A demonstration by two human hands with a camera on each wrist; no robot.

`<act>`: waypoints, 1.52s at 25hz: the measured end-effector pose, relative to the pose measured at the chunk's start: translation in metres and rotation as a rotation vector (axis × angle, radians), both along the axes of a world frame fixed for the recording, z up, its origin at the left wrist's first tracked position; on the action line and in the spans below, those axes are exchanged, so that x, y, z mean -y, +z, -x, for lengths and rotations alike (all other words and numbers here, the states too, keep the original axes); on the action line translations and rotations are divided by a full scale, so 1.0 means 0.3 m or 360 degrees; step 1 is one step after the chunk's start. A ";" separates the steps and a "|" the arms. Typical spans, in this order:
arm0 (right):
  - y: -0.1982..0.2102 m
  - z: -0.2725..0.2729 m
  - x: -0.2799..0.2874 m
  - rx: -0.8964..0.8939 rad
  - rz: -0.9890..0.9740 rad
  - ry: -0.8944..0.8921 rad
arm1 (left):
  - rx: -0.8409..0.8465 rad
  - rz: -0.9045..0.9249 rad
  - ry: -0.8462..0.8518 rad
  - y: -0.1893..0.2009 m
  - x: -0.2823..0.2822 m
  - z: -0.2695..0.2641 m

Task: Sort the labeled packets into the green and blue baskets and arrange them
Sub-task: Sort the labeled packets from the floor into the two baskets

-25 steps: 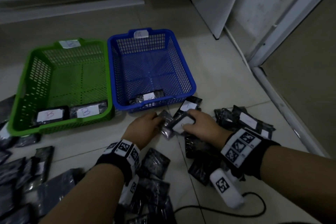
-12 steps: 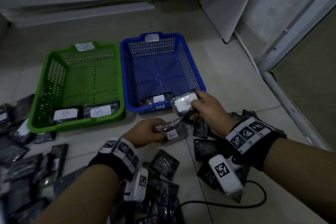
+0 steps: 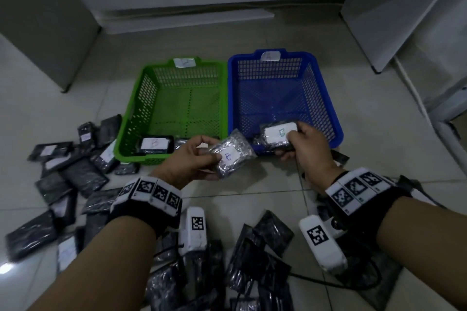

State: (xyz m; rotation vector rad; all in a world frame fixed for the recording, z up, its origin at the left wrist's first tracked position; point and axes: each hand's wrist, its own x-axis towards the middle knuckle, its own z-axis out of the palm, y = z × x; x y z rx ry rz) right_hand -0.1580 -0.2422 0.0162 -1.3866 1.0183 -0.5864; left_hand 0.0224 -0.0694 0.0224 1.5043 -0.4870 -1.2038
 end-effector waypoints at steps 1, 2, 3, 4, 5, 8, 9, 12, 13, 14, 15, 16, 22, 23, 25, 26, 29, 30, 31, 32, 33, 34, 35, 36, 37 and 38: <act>0.010 -0.007 -0.005 0.0006 0.0009 -0.0022 | 0.0008 0.0025 0.0038 0.008 -0.010 -0.006; 0.021 -0.016 -0.012 0.0020 0.0020 -0.0027 | 0.0022 0.0052 0.0087 0.017 -0.020 -0.013; 0.031 -0.025 -0.020 0.0037 0.0025 -0.0016 | 0.0030 0.0081 0.0146 0.023 -0.030 -0.024; 0.040 -0.035 -0.030 0.0048 0.0029 0.0009 | 0.0043 0.0112 0.0209 0.026 -0.038 -0.036; 0.047 -0.050 -0.041 0.0048 0.0036 0.0050 | 0.0078 0.0142 0.0284 0.031 -0.048 -0.055; 0.060 -0.107 -0.072 0.0035 0.0040 0.0160 | 0.0219 0.0207 0.0599 0.025 -0.076 -0.127; 0.064 -0.130 -0.079 0.0037 0.0043 0.0195 | 0.0245 0.0224 0.0729 0.025 -0.084 -0.149; 0.087 -0.231 -0.090 0.0027 0.0075 0.0308 | 0.0347 0.0282 0.0996 0.029 -0.120 -0.221; 0.095 -0.271 -0.093 0.0018 0.0084 0.0335 | 0.0374 0.0300 0.1037 0.029 -0.136 -0.246; 0.101 -0.307 -0.093 0.0004 0.0097 0.0355 | 0.0389 0.0315 0.1063 0.026 -0.148 -0.264; 0.104 -0.351 -0.093 -0.0025 0.0125 0.0382 | 0.0398 0.0333 0.1085 0.024 -0.161 -0.287; 0.106 -0.387 -0.092 -0.0071 0.0162 0.0401 | 0.0403 0.0337 0.1107 0.016 -0.171 -0.304; 0.085 -0.591 -0.104 -0.0257 0.0185 0.0606 | 0.0502 0.0236 0.1089 -0.017 -0.200 -0.425; 0.075 -0.617 -0.108 -0.0308 0.0222 0.0642 | 0.0548 0.0184 0.1067 -0.027 -0.204 -0.445; 0.056 -0.650 -0.112 -0.0395 0.0293 0.0673 | 0.0667 0.0072 0.1039 -0.053 -0.209 -0.476; 0.049 -0.656 -0.112 -0.0409 0.0318 0.0692 | 0.0721 0.0044 0.1026 -0.064 -0.212 -0.486; 0.032 -0.645 -0.124 -0.0610 0.0530 0.1012 | 0.0873 -0.0033 0.0910 -0.086 -0.220 -0.498; 0.021 -0.635 -0.131 -0.0757 0.0621 0.1150 | 0.0949 -0.0082 0.0833 -0.089 -0.221 -0.493; 0.009 -0.626 -0.141 -0.0904 0.0726 0.1255 | 0.1022 -0.0128 0.0749 -0.087 -0.222 -0.484; -0.007 -0.621 -0.149 -0.1021 0.0841 0.1316 | 0.1083 -0.0157 0.0671 -0.087 -0.224 -0.473; -0.019 -0.619 -0.158 -0.1096 0.0952 0.1336 | 0.1130 -0.0172 0.0608 -0.084 -0.224 -0.461; -0.025 -0.622 -0.164 -0.1140 0.1039 0.1338 | 0.1180 -0.0195 0.0553 -0.081 -0.223 -0.454; -0.025 -0.620 -0.170 -0.1166 0.1087 0.1334 | 0.1244 -0.0238 0.0489 -0.080 -0.222 -0.446; -0.016 -0.620 -0.171 -0.1178 0.1111 0.1329 | 0.1341 -0.0289 0.0418 -0.078 -0.219 -0.445; -0.008 -0.608 -0.171 -0.1180 0.1114 0.1317 | 0.1455 -0.0335 0.0340 -0.079 -0.215 -0.438; 0.003 -0.590 -0.173 -0.1145 0.1122 0.1282 | 0.1578 -0.0374 0.0285 -0.085 -0.212 -0.434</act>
